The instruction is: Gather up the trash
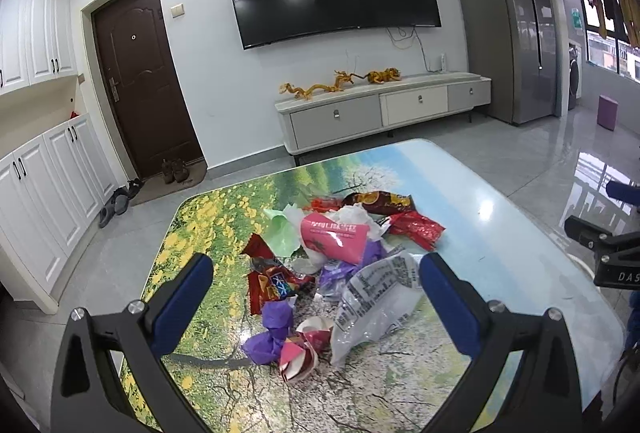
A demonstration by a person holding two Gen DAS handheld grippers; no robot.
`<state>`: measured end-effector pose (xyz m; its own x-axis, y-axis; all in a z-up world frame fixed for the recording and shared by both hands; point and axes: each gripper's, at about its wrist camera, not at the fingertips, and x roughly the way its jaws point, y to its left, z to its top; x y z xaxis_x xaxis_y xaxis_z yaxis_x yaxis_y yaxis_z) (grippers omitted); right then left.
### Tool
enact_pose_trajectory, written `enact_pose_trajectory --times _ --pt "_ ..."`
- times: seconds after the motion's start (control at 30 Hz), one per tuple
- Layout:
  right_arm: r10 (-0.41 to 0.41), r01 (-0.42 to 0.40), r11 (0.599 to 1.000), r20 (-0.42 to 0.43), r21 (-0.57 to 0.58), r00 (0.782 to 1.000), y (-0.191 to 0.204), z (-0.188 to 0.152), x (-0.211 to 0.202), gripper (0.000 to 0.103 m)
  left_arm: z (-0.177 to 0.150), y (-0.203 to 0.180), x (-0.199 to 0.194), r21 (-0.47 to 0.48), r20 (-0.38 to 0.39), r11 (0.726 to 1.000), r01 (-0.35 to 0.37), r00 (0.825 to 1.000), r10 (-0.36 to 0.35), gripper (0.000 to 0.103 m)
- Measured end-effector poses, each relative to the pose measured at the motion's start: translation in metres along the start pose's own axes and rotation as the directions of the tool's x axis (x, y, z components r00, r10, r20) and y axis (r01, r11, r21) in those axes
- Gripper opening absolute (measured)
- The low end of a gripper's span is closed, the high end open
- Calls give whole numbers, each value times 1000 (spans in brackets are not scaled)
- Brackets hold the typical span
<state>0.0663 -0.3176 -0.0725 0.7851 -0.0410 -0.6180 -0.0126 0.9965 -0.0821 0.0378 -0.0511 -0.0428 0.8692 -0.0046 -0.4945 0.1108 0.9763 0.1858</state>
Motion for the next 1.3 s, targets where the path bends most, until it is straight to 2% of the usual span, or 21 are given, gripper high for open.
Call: enact_pose_trajectory --times 0.27,0.5,0.63,0.93,1.3 --pt "-9 8 1000 41 25 999 -12 0 -16 103 19 -11 -7 0 10 999 46 999 -46 103" --pt "-63 59 997 65 58 996 -47 -3 -35 103 43 -58 -11 39 55 989 145 988 -147 103" --pt "-82 77 994 64 73 995 -69 -7 -35 103 52 -89 -12 82 58 983 165 984 -170 103" --pt "-32 27 995 48 98 998 -96 -19 -16 103 61 -127 -1 139 26 980 146 988 -151 103" --pt "-8 5 996 28 94 1000 -102 -21 -15 103 50 -125 13 140 -34 975 171 985 -168 103"
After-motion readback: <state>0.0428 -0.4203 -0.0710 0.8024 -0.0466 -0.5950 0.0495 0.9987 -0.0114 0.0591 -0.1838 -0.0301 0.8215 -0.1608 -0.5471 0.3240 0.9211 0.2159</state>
